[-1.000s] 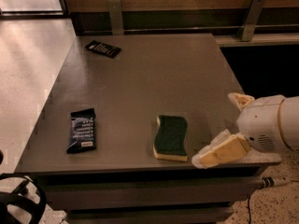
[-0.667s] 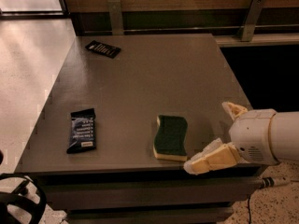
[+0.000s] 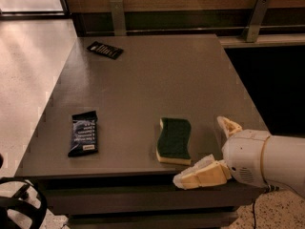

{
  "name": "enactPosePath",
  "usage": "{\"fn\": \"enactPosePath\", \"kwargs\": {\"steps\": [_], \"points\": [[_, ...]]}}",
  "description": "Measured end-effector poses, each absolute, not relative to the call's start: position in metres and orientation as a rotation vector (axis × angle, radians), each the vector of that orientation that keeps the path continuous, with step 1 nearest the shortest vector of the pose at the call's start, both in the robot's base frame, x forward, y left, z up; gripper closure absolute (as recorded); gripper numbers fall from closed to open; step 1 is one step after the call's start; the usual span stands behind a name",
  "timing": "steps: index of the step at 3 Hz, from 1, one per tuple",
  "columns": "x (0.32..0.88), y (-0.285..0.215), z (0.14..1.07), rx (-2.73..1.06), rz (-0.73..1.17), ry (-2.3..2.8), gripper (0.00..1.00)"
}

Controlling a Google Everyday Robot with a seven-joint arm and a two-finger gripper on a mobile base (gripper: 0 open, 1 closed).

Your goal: Move sponge near rxbar chocolate

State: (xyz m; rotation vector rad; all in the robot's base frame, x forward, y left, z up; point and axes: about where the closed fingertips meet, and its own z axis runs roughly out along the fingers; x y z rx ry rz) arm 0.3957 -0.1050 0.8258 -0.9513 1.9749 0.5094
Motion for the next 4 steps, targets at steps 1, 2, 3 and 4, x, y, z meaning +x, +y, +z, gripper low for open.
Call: {"fn": "enactPosePath", "kwargs": {"steps": [1, 2, 3, 4], "points": [[0.398, -0.093, 0.819, -0.902, 0.534, 1.927, 0.0], [0.405, -0.08, 0.817, -0.883, 0.549, 1.88, 0.0], [0.412, -0.067, 0.816, -0.883, 0.546, 1.867, 0.19], [0.412, -0.066, 0.817, -0.887, 0.543, 1.866, 0.42]]}}
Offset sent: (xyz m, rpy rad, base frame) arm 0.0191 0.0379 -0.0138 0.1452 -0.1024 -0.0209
